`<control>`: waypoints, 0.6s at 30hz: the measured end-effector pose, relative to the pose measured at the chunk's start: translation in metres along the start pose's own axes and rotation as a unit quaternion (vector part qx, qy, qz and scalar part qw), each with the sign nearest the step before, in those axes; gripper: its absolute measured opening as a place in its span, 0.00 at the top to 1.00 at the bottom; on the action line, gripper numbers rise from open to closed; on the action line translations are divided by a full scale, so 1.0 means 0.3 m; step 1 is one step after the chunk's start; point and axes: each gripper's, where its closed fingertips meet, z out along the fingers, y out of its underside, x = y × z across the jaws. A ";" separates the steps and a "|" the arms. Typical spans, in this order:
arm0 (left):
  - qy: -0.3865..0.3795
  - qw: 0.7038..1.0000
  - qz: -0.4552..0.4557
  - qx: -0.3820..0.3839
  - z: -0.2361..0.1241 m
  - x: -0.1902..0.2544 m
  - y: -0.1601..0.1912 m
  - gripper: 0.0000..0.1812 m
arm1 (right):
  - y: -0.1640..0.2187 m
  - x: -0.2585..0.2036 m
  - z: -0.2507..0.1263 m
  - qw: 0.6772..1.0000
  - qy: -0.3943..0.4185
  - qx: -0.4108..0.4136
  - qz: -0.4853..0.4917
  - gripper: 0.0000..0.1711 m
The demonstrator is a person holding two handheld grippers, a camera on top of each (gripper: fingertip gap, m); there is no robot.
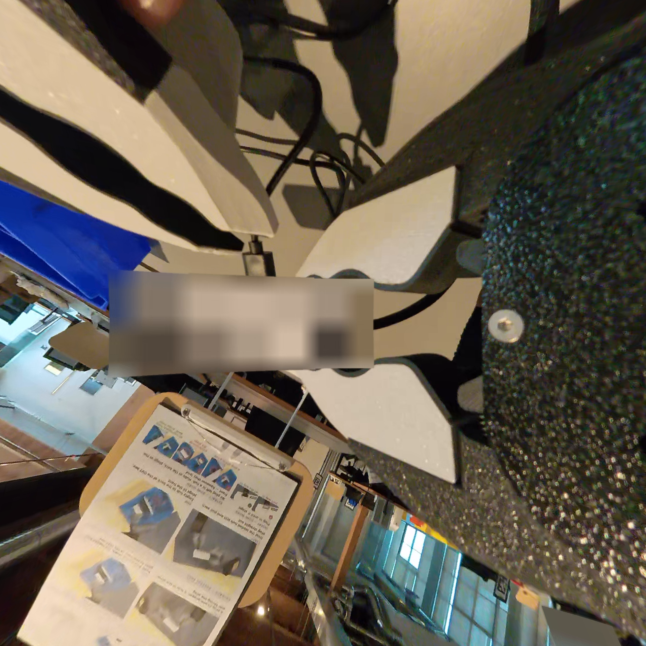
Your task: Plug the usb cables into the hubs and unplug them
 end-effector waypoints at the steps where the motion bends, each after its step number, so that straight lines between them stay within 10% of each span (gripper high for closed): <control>1: 0.000 1.000 -0.002 0.002 -0.001 -0.002 0.000 0.79 | 0.004 0.004 0.000 1.000 0.002 -0.003 0.004 0.88; 18: 0.023 0.998 0.061 0.010 -0.010 0.055 -0.025 0.79 | 0.074 -0.018 0.016 0.995 -0.037 -0.080 0.046 0.92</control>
